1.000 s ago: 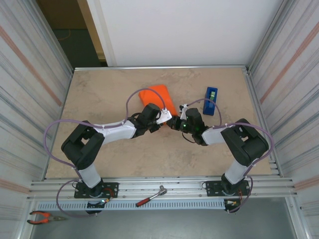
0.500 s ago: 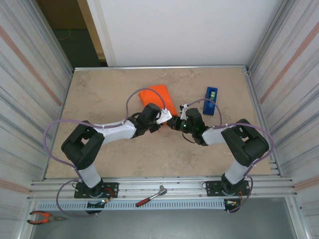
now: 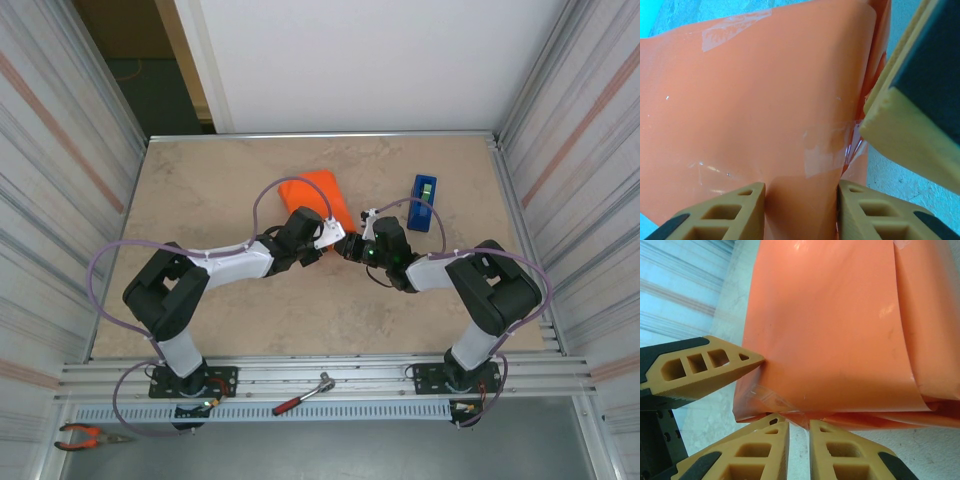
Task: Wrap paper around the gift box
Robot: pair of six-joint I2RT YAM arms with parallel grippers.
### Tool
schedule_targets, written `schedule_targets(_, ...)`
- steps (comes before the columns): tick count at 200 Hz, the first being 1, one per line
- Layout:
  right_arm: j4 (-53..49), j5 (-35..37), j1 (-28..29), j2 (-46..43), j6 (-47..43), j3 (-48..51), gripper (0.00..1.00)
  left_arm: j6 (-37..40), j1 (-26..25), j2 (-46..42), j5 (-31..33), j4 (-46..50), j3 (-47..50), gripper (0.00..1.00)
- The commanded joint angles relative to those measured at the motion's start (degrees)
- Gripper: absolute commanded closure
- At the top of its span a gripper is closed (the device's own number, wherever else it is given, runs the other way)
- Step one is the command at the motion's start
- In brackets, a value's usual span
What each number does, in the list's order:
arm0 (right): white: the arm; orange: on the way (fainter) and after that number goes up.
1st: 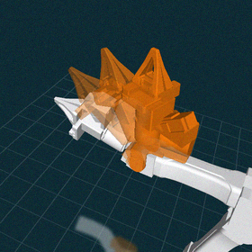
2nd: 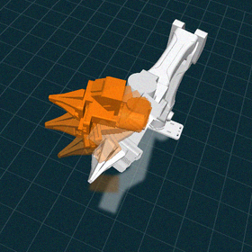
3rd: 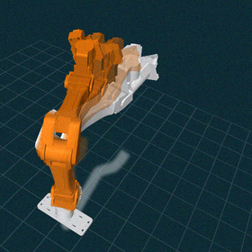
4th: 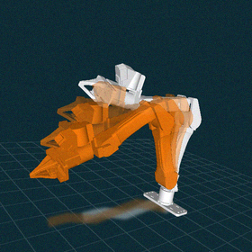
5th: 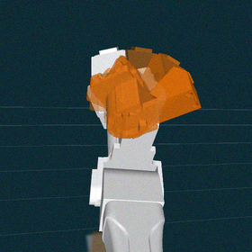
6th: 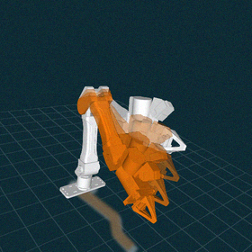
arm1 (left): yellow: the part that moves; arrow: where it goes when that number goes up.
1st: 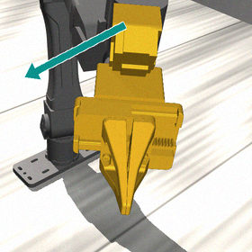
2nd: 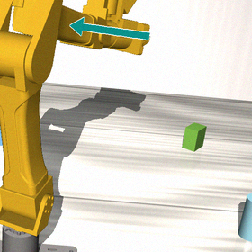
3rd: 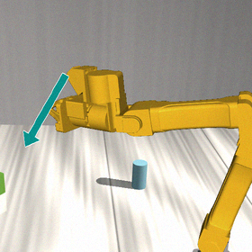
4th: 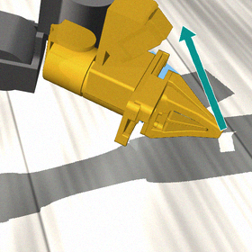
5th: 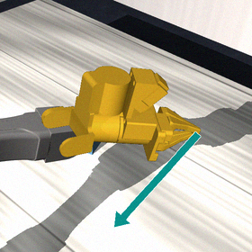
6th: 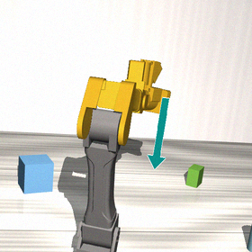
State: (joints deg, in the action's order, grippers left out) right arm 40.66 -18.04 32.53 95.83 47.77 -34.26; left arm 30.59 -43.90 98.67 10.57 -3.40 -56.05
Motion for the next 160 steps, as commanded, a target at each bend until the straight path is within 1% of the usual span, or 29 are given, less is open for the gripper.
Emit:
schedule_targets(1, -0.29, -0.38, -0.66, -1.61, -0.43, 0.66, 0.82, -1.59, -0.31, 0.82, -0.72, 6.69, 0.15, 0.62)
schedule_targets(46, -0.32, -0.25, -0.80, -1.79, -0.44, 0.95, 0.80, -1.58, -0.31, 0.90, -0.80, 6.78, 0.09, 0.62)
schedule_targets(102, -0.41, -0.26, -0.99, -1.82, -0.47, 0.95, 0.75, -1.59, -0.39, 0.84, -0.78, 6.80, 0.09, 0.62)
schedule_targets(160, -0.31, -0.32, -1.13, -1.79, -0.42, 0.95, 0.75, -1.49, -0.40, 1.06, -0.91, 6.91, -0.11, 0.62)
